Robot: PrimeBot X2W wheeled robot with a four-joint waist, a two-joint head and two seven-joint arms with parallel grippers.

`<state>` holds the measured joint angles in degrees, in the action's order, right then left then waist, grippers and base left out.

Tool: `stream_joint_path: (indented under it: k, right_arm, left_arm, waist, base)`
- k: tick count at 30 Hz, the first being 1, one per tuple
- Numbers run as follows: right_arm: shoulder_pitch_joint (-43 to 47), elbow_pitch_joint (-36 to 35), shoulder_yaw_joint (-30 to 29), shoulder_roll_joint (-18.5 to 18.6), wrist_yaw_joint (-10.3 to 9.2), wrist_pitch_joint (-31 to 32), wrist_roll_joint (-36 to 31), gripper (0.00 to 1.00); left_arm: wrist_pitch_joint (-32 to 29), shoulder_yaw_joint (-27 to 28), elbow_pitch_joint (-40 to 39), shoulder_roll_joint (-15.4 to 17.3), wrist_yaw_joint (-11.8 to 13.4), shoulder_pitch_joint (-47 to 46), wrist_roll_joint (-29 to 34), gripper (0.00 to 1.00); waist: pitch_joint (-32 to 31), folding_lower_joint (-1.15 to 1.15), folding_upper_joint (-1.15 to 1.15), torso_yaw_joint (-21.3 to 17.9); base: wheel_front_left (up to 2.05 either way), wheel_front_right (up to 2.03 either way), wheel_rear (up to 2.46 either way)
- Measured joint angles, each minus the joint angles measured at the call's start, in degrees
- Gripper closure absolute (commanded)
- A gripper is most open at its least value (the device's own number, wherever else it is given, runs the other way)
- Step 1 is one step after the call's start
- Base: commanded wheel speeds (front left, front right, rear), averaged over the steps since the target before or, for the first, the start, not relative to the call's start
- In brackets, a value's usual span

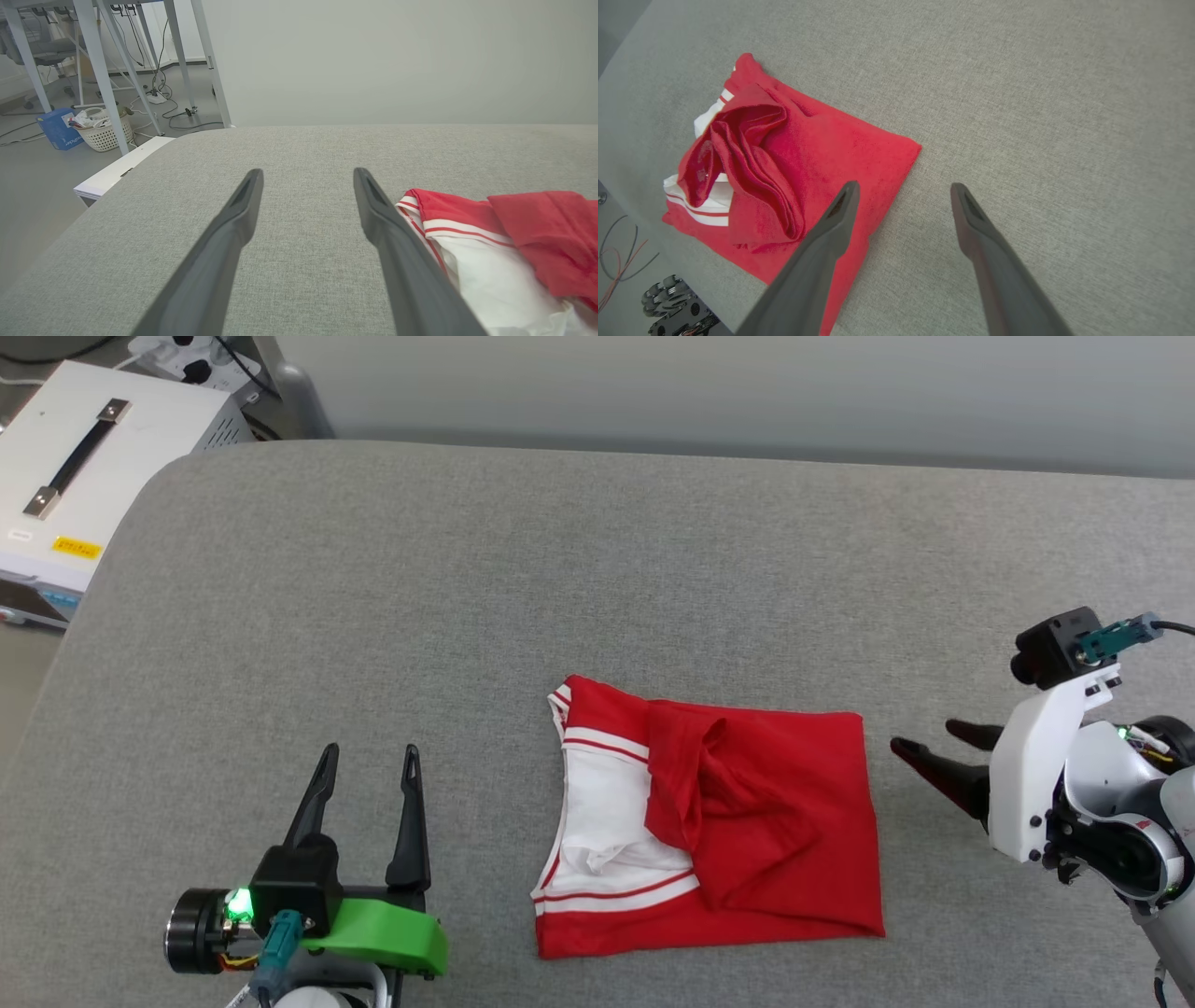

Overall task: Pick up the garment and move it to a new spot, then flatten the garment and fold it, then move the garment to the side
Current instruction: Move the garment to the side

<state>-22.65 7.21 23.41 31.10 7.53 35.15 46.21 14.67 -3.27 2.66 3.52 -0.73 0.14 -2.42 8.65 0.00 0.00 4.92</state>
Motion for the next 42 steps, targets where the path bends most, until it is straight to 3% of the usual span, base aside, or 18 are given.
stream_joint_path:
  k: [6, 11, 18, 19, 20, 31, 36, 42]
  right_arm:
    - [0.12, 3.00, 1.96, -0.56, 0.00, 4.46, 5.03, 0.00]
    - [0.12, 7.30, 4.36, -3.52, 0.00, 3.99, 6.86, 0.00]
    - [0.08, 8.73, 7.30, -3.39, 0.00, 0.75, 7.66, 0.00]
    - [-0.01, 8.62, 7.68, -3.22, 0.00, -0.29, 7.77, 0.35]
    - [-0.02, 8.67, 8.01, -3.21, 0.00, -1.41, 7.92, 1.00]
    - [-4.65, 3.26, 14.88, -0.11, 0.00, -10.77, 5.64, 1.00]
    - [-8.02, -3.90, 18.57, 5.25, 0.00, -10.09, 4.50, 1.00]
    - [-10.13, -7.64, 18.24, 10.15, 0.00, -8.55, 4.42, 1.00]
  left_arm:
    - [0.00, -0.96, -0.03, -0.09, -0.02, -1.85, -0.09, 0.00]
    - [0.00, -1.97, 0.16, -0.20, -0.01, -4.05, -0.15, 0.00]
    - [0.00, -2.29, 0.67, -0.23, 0.03, -4.71, -0.16, 0.00]
    - [0.00, -2.30, 0.75, -0.24, 0.04, -4.76, -0.16, 0.00]
    - [0.00, -2.27, 0.82, -0.24, 0.04, -4.85, -0.18, 0.00]
    - [0.00, -2.09, 1.45, -0.33, 0.51, -4.48, -0.64, 0.00]
    - [0.00, -1.12, 0.81, -0.35, 0.55, -3.01, -0.66, 0.00]
    - [0.00, -0.11, -0.21, -0.34, 0.45, -2.99, -0.59, 0.00]
  waist:
    - [2.12, 0.00, 0.00, 1.72]
    - [4.94, 0.00, 0.00, 3.87]
    - [6.60, 0.00, 0.00, 5.65]
    - [6.64, 0.00, 0.00, 5.75]
    - [6.58, 0.00, 0.00, 5.77]
    - [3.70, 0.00, 0.00, 4.01]
    - [2.36, 0.00, 0.00, 0.03]
    - [2.40, 0.00, 0.00, -4.99]
  base:
    - [0.00, 0.00, 0.00]
    - [0.00, 0.00, 0.00]
    - [0.00, 0.00, 0.00]
    - [0.00, 0.00, 0.00]
    - [0.00, 0.00, 0.00]
    - [0.00, 0.00, 0.00]
    - [0.00, 0.00, 0.00]
    - [0.00, 0.00, 0.00]
